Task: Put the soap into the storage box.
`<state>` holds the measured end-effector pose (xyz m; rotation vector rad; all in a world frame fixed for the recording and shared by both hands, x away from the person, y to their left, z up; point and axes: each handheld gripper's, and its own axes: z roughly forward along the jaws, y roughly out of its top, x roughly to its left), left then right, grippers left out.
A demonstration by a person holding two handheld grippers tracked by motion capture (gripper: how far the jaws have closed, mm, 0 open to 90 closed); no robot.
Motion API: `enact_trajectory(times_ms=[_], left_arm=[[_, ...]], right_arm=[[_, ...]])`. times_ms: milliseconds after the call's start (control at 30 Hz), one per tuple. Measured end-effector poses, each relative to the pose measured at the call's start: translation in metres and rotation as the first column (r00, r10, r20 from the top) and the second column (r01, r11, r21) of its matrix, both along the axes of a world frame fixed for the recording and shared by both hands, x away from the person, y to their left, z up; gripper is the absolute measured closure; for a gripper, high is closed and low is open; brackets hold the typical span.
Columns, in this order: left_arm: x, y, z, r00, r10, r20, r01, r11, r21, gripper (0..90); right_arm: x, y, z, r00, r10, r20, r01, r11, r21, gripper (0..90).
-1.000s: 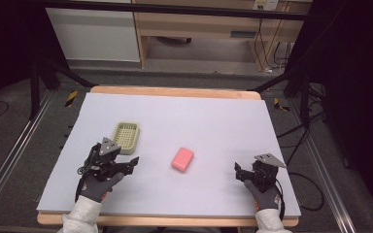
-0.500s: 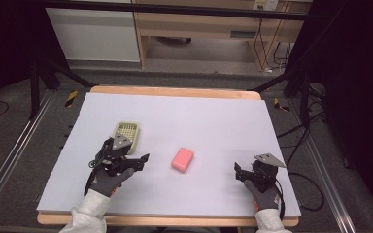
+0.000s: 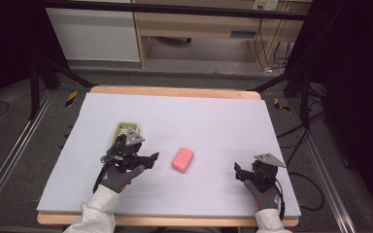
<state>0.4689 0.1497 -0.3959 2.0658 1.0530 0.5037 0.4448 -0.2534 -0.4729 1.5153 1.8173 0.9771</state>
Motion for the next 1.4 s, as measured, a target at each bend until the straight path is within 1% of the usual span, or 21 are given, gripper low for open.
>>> enact_trajectory(times_ms=[167, 200, 300, 467, 600, 733, 767, 800, 833, 900, 967, 1133, 1167, 1233, 1267, 1400], left_arm=[[0.002, -0.009, -0.001, 1.0000, -0.006, -0.005, 0.006, 1.0000, 0.002, 25.2], [0.002, -0.009, -0.001, 0.9999, -0.010, -0.008, 0.010, 0.9999, 0.008, 25.1], [0.004, -0.016, -0.001, 0.9999, -0.011, -0.010, 0.011, 0.9999, 0.005, 25.0], [0.006, -0.021, -0.001, 0.9998, -0.016, -0.015, 0.016, 0.9999, 0.004, 24.8], [0.008, -0.026, -0.003, 0.9994, -0.024, -0.023, 0.025, 0.9996, 0.016, 24.7], [0.010, -0.031, -0.005, 0.9992, -0.028, -0.028, 0.029, 0.9995, 0.013, 24.7], [0.011, -0.032, -0.005, 0.9989, -0.033, -0.032, 0.034, 0.9992, 0.021, 24.6], [0.011, -0.034, -0.006, 0.9991, -0.030, -0.031, 0.031, 0.9994, 0.019, 24.6], [0.013, -0.036, -0.006, 0.9985, -0.039, -0.037, 0.040, 0.9987, 0.030, 24.6], [0.013, -0.038, -0.007, 0.9988, -0.034, -0.036, 0.035, 0.9992, 0.022, 24.6], [0.014, -0.041, -0.008, 0.9985, -0.038, -0.040, 0.039, 0.9989, 0.024, 24.5], [0.017, -0.049, -0.010, 0.9970, -0.058, -0.052, 0.060, 0.9974, 0.040, 24.3], [0.017, -0.052, -0.011, 0.9972, -0.057, -0.049, 0.058, 0.9977, 0.035, 24.3], [0.018, -0.055, -0.012, 0.9961, -0.068, -0.056, 0.071, 0.9964, 0.048, 24.2], [0.019, -0.058, -0.013, 0.9966, -0.062, -0.054, 0.065, 0.9972, 0.037, 24.2], [0.021, -0.065, -0.015, 0.9951, -0.073, -0.066, 0.077, 0.9957, 0.051, 24.0]], right_arm=[[0.000, 0.000, 0.000, 1.0000, 0.000, 0.001, 0.000, 1.0000, -0.001, 6.5], [0.000, 0.000, 0.000, 1.0000, -0.001, 0.000, 0.001, 1.0000, 0.000, 6.5], [0.000, 0.000, 0.000, 1.0000, -0.002, -0.002, 0.002, 1.0000, 0.002, 6.5], [0.000, 0.000, 0.000, 1.0000, 0.000, -0.002, 0.000, 1.0000, 0.001, 6.5], [0.000, 0.000, 0.000, 1.0000, 0.000, -0.003, 0.000, 1.0000, 0.002, 6.5], [0.001, 0.001, 0.000, 1.0000, 0.001, 0.000, -0.001, 1.0000, -0.001, 6.5], [0.001, 0.001, 0.000, 1.0000, 0.004, 0.001, -0.004, 1.0000, -0.002, 6.5], [0.001, 0.001, 0.000, 1.0000, 0.004, 0.001, -0.004, 1.0000, -0.002, 6.5], [0.001, 0.001, 0.000, 1.0000, 0.003, -0.002, -0.003, 1.0000, 0.002, 6.5], [0.001, 0.000, 0.000, 1.0000, 0.004, 0.000, -0.004, 1.0000, 0.001, 6.5], [0.001, 0.001, 0.000, 1.0000, 0.002, -0.001, -0.002, 1.0000, 0.003, 6.5], [0.001, 0.000, 0.000, 1.0000, 0.004, -0.001, -0.004, 1.0000, 0.003, 6.5], [0.001, 0.000, 0.000, 1.0000, 0.004, -0.002, -0.004, 1.0000, 0.003, 6.5], [0.001, 0.000, 0.000, 1.0000, 0.002, -0.002, -0.002, 1.0000, 0.003, 6.5], [0.001, 0.000, 0.000, 1.0000, 0.003, -0.001, -0.003, 1.0000, 0.003, 6.5], [0.001, 0.000, 0.000, 1.0000, 0.003, -0.002, -0.003, 1.0000, 0.004, 6.5]])
